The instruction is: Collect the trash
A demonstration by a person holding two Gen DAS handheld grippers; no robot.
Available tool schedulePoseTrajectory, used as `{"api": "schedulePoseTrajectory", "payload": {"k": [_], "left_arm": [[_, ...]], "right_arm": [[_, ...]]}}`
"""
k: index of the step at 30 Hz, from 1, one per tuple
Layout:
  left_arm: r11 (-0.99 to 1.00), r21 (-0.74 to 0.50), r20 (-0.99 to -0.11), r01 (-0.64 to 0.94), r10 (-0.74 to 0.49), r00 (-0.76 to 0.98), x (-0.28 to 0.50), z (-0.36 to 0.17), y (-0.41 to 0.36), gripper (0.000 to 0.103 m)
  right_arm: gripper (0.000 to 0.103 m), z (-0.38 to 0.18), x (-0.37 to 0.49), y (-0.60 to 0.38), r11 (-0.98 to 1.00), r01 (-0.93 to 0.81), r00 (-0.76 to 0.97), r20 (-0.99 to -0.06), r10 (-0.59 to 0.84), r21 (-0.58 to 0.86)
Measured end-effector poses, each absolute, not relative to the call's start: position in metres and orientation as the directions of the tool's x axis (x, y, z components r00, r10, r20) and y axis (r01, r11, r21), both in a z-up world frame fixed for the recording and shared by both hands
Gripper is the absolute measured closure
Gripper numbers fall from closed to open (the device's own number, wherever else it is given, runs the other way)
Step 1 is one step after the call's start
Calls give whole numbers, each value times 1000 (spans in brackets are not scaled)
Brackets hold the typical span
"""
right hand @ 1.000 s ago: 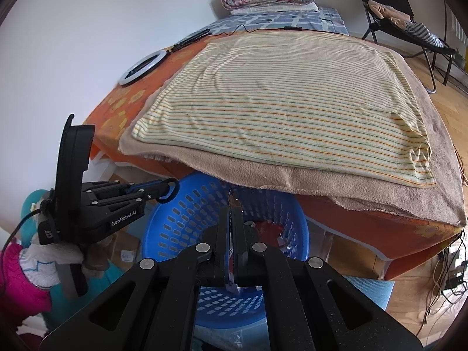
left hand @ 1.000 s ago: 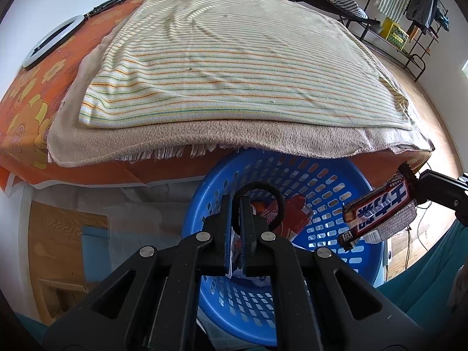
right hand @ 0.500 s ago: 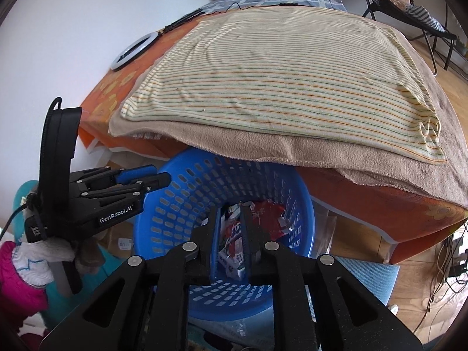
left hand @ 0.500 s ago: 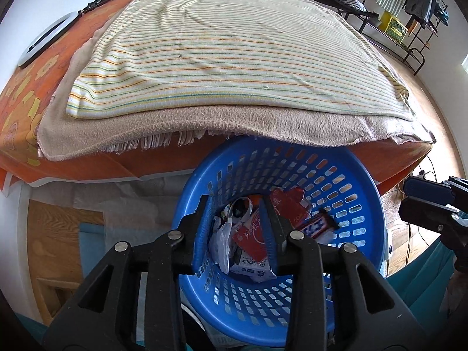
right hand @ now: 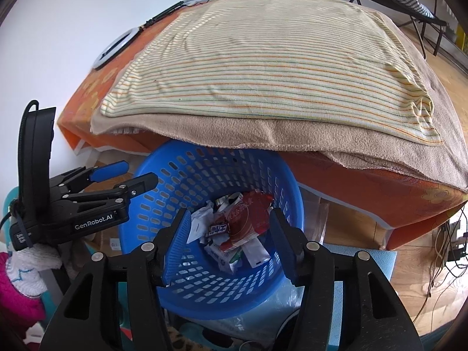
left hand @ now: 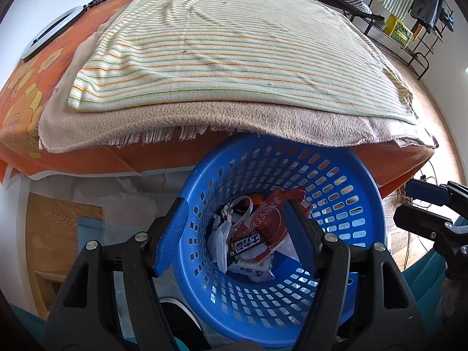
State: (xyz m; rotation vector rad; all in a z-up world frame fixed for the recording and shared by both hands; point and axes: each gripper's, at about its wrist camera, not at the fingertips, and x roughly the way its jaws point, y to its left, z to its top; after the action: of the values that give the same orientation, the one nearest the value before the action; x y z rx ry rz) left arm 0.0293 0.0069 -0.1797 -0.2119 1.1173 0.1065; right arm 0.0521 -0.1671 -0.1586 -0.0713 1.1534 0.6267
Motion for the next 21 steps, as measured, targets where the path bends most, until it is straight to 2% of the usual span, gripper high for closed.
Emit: {"api": "schedulePoseTrajectory", "payload": {"k": [2,13,17,21], "left_arm": [[974,-121,-900,-192,-25,435,29,-178,6,33],[963,-167,-889,-211,-55,454,23,-162,6,29],[964,-168,-884,-208,-54,465,22,-154,5,28],[966,-160,-873,-204,-42,486,19,-142,4,28]], "right_arm": [[43,-158,52,-167,835,-491,265,-870,415,249],[41,-154,59,-171,868,-455,299,-885,357,196],[34,-151,63,-174,884,-433,312,-891,331,177],[33,-145,66,-178,888,-423,327,-884,335,180]]}}
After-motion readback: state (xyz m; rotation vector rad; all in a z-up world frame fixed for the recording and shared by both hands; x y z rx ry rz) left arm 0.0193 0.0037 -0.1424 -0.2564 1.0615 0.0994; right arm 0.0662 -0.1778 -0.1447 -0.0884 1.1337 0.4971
